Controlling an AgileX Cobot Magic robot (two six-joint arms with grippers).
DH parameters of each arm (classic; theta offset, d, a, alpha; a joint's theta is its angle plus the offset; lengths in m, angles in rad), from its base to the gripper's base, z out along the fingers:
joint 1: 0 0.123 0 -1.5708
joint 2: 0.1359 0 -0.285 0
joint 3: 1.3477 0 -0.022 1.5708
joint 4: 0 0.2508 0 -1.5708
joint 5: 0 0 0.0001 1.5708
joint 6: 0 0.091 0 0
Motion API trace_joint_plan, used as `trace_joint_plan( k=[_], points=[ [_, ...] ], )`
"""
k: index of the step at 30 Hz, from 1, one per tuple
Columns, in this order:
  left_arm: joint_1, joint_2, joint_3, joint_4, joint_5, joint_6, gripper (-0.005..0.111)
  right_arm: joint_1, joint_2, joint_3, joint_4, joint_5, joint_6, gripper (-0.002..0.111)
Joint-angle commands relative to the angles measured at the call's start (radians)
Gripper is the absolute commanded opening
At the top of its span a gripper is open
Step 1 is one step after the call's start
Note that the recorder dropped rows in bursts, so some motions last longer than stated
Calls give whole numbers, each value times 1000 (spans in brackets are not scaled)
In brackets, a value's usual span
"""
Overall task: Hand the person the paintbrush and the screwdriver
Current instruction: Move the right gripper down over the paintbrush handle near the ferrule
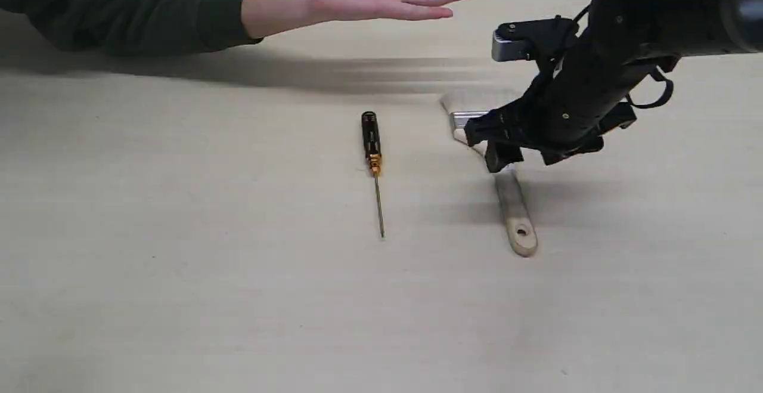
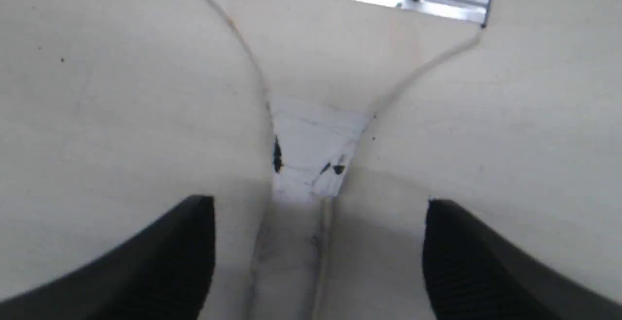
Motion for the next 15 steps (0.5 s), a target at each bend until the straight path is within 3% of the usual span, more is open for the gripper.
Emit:
trace_joint_plan(
  k=[1,15],
  points=[
    [-5,-2,2,-4,-8,-2,0,0,17,-6,15,-14,-2,64],
    [-5,-2,2,-1,-12,-2,0,0,82,-28,27,-103,-5,64]
  ],
)
